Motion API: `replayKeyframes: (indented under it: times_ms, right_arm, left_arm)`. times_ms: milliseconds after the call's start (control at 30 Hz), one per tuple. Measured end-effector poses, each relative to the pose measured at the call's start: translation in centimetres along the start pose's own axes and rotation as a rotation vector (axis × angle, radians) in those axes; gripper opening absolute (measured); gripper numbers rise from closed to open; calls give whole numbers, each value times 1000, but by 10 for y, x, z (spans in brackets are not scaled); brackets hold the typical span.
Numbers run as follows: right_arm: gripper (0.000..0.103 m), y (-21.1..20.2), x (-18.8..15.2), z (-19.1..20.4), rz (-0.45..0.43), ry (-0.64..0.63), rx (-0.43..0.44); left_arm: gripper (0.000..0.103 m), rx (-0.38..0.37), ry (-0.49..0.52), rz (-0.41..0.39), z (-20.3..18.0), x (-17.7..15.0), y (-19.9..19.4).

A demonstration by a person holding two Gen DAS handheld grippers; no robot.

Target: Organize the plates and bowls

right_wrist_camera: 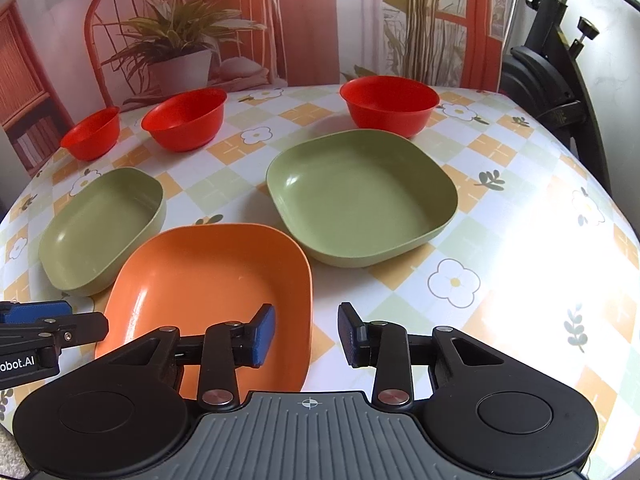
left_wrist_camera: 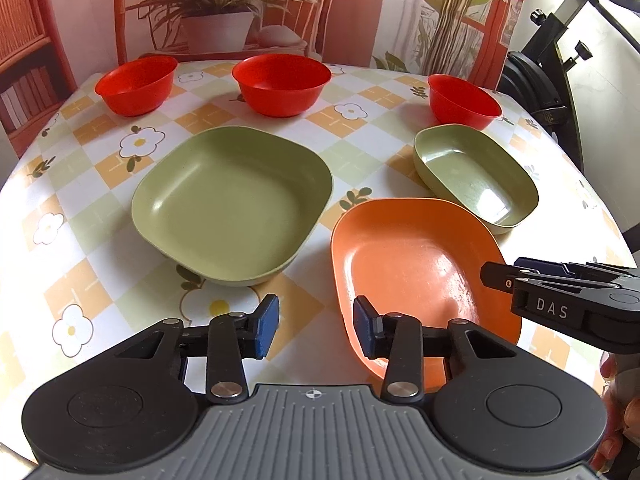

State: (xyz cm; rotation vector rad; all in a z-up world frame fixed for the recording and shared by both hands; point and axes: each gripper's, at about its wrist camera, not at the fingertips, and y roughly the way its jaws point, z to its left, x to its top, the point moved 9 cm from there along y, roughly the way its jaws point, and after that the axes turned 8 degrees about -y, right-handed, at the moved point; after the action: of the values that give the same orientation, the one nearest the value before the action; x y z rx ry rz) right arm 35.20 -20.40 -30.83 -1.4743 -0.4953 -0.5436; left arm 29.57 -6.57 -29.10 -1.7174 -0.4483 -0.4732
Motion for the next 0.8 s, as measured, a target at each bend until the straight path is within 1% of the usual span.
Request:
replayKeyframes:
  times_ms: [133, 200, 267, 333, 400, 467, 533, 567, 667, 800]
  right_arm:
    - [27, 0, -3, 1, 7, 1, 6]
    - [23, 0, -3, 1, 10, 2, 4]
    - [16, 0, -4, 1, 14, 5, 7]
    - [11, 1, -5, 0, 20, 9, 10]
    - [11, 2, -6, 0, 28, 14, 17]
    - [10, 3, -6, 0, 31, 18, 21]
    - [9, 3, -7, 0, 32, 22, 21]
    - [9, 3, -8, 0, 34, 26, 23]
    - [9, 4, -9, 0, 40, 35, 28]
    - [9, 5, -10, 1, 50, 38, 35]
  left_arm:
    - [36, -18, 4, 15, -4, -5, 2]
    - [36, -37, -1, 20, -7, -7, 2]
    - [36, -57, -7, 23, -9, -9, 3]
    - [36, -67, -13, 31, -9, -11, 5]
    - [35, -63, -16, 48, -8, -13, 9]
    - [24, -64, -21, 63, -7, -15, 13]
    - [21, -82, -32, 69, -7, -16, 14]
    - [17, -89, -37, 66, -8, -15, 13]
    - [14, -86, -38, 56, -8, -14, 13]
    - [14, -78, -58, 58, -5, -9, 17]
